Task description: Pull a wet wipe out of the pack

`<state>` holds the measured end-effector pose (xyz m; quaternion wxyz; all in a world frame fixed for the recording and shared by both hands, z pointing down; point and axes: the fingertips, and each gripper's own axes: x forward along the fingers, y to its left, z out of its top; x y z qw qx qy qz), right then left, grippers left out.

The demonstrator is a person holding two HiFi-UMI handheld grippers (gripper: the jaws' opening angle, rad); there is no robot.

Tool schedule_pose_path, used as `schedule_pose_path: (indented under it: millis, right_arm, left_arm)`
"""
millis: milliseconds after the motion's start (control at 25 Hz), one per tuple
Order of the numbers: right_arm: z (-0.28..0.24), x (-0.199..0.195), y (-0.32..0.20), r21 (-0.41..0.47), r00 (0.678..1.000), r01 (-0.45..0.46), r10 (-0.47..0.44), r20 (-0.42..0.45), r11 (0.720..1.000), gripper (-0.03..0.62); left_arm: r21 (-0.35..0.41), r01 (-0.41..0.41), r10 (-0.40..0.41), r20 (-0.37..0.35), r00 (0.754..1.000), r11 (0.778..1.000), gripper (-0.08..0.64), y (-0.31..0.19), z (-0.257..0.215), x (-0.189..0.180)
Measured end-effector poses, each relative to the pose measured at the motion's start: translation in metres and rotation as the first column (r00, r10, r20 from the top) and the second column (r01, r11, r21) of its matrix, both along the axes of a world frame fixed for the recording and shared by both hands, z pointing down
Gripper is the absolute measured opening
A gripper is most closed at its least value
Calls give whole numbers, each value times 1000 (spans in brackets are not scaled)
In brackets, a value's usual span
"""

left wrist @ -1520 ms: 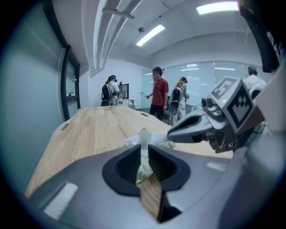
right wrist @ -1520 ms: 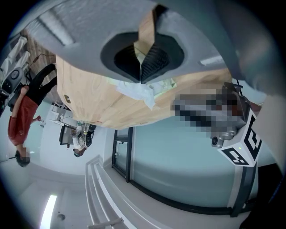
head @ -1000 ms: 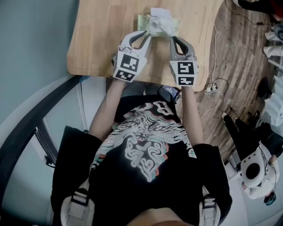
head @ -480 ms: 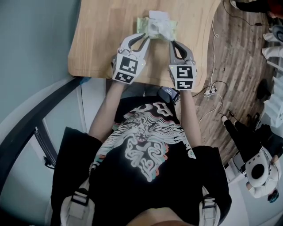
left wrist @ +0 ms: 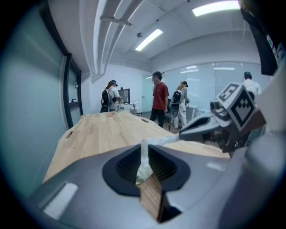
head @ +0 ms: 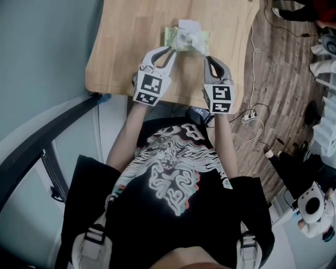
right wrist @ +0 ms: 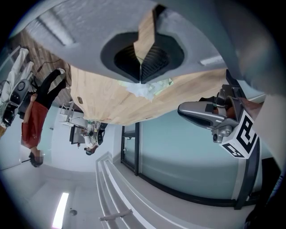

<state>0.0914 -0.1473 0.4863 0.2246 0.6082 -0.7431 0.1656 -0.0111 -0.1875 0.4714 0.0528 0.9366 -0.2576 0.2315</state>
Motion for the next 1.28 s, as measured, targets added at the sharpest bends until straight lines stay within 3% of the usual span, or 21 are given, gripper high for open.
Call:
schedule_pose_path:
  millis: [440, 760, 920, 1280]
  right_arm:
    - [-23, -2, 17, 38, 1000, -12, 11, 23, 999, 8]
    - [-64, -7, 28, 112, 998, -11, 3, 66, 994, 8]
    - [-78, -8, 29, 149, 995, -25, 9, 102, 988, 8]
    - [-101, -8, 30, 208, 992, -29, 2, 127, 978, 8]
  left_arm:
    - [39, -6, 6, 0, 1000, 999, 31, 8, -20, -1]
    - [40, 52, -50, -48, 998, 998, 29, 11, -42, -16]
    - [67, 99, -95, -61, 994, 993, -9, 5, -56, -22]
    - [100, 120, -110, -103, 989, 988, -12, 6, -81, -24]
